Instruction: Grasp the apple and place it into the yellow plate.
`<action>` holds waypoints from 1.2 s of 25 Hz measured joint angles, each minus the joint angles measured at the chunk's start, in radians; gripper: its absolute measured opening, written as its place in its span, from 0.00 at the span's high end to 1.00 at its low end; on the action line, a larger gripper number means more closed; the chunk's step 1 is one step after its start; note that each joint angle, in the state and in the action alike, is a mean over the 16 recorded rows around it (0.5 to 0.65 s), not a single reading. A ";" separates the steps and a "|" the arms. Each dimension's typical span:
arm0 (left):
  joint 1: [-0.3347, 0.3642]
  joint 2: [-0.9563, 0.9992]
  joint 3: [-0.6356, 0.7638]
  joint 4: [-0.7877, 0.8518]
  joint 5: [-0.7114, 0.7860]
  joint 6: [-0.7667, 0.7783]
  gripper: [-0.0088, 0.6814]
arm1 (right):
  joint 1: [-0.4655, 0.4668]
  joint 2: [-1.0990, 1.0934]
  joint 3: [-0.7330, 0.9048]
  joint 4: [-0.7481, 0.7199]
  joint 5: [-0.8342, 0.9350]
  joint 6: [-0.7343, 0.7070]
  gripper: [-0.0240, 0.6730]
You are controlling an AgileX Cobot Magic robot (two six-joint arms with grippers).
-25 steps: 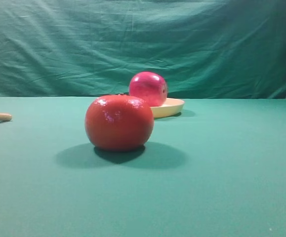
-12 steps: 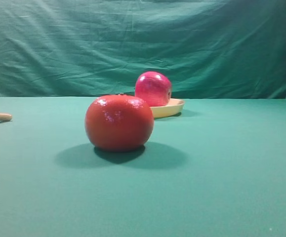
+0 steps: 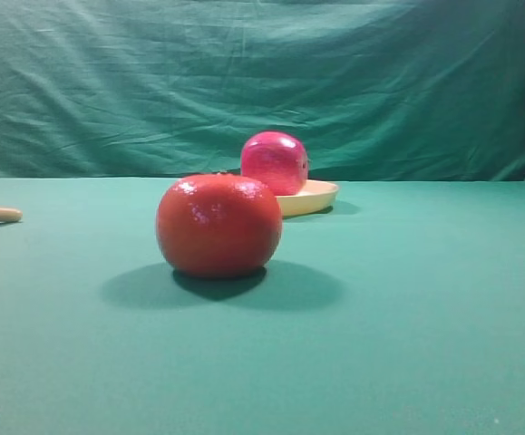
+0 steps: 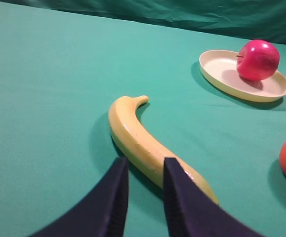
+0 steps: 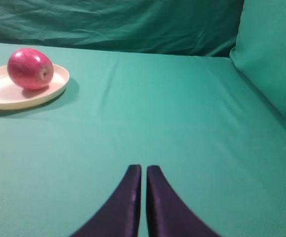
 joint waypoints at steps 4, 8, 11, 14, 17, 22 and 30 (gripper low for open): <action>0.000 0.000 0.000 0.000 0.000 0.000 0.76 | 0.000 0.000 0.001 0.000 0.005 -0.001 0.97; 0.000 0.000 0.000 0.000 0.000 0.000 0.76 | 0.000 0.000 0.001 0.000 0.008 -0.002 0.97; 0.000 0.000 0.000 0.000 0.000 0.000 0.76 | 0.000 0.000 0.001 0.000 0.008 -0.002 0.97; 0.000 0.000 0.000 0.000 0.000 0.000 0.76 | 0.000 0.000 0.001 0.000 0.008 -0.002 0.97; 0.000 0.000 0.000 0.000 0.000 0.000 0.76 | 0.000 0.000 0.001 0.000 0.008 -0.002 0.97; 0.000 0.000 0.000 0.000 0.000 0.000 0.76 | 0.000 0.000 0.001 0.000 0.008 -0.002 0.97; 0.000 0.000 0.000 0.000 0.000 0.000 0.76 | 0.000 0.000 0.001 0.000 0.008 -0.002 0.97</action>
